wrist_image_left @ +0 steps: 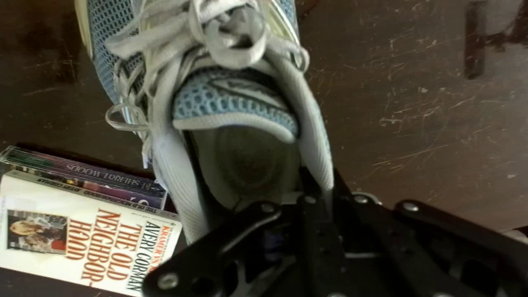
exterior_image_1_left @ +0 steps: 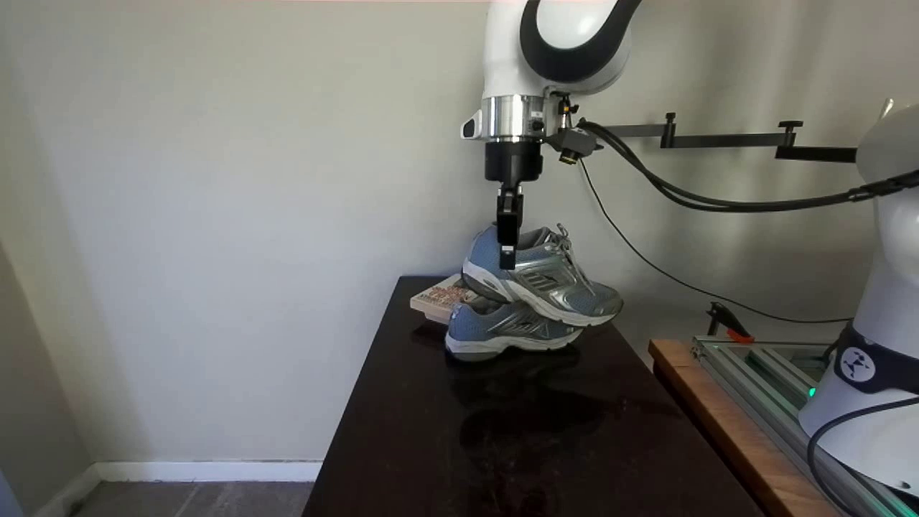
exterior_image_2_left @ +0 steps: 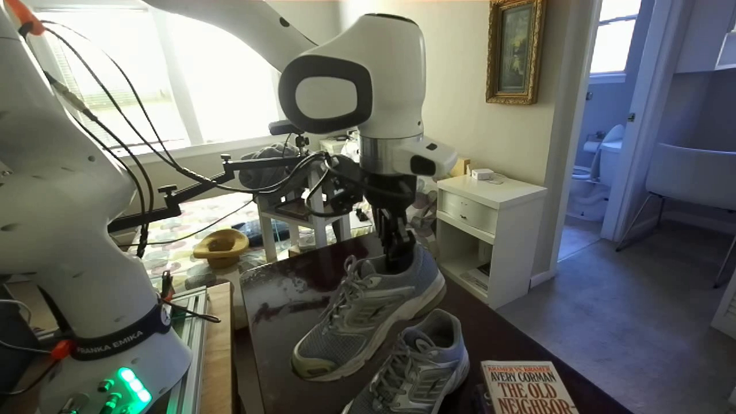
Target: Put the shoe on the table, then turn both shoes to the right
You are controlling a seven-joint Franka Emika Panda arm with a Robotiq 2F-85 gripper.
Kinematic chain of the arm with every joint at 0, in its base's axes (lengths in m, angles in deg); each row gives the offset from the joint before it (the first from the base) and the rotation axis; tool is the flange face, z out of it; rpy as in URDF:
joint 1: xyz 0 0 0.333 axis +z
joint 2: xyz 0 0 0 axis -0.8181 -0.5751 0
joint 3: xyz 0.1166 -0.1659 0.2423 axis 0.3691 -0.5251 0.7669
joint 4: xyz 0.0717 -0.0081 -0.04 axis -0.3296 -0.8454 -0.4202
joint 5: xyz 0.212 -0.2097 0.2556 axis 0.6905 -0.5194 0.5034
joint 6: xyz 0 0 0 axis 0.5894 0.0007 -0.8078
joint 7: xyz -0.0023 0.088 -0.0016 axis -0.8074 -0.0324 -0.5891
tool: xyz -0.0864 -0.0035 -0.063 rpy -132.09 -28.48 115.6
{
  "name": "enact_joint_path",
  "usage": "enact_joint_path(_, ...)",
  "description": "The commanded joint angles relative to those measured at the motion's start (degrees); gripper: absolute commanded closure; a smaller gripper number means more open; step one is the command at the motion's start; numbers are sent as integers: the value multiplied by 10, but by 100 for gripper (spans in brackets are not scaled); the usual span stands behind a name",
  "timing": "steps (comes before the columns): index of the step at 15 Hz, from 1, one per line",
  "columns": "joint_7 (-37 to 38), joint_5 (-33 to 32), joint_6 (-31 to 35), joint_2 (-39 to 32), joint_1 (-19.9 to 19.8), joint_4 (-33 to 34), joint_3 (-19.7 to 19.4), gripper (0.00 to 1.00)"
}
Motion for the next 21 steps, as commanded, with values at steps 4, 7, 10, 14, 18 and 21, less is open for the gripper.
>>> enact_joint_path(4, -50, 47, -85, 35, 28, 33, 8, 98)
enact_joint_path(7, -49, 55, -88, 15, 42, 48, 16, 98)
enact_joint_path(10, -48, 70, -88, -10, 53, 57, 25, 98)
enact_joint_path(14, -52, 70, -65, -47, 52, 65, 34, 98)
enact_joint_path(18, -60, 81, -62, -85, 47, 85, 37, 98)
enact_joint_path(21, -74, 89, -26, -110, 43, 97, 41, 98)
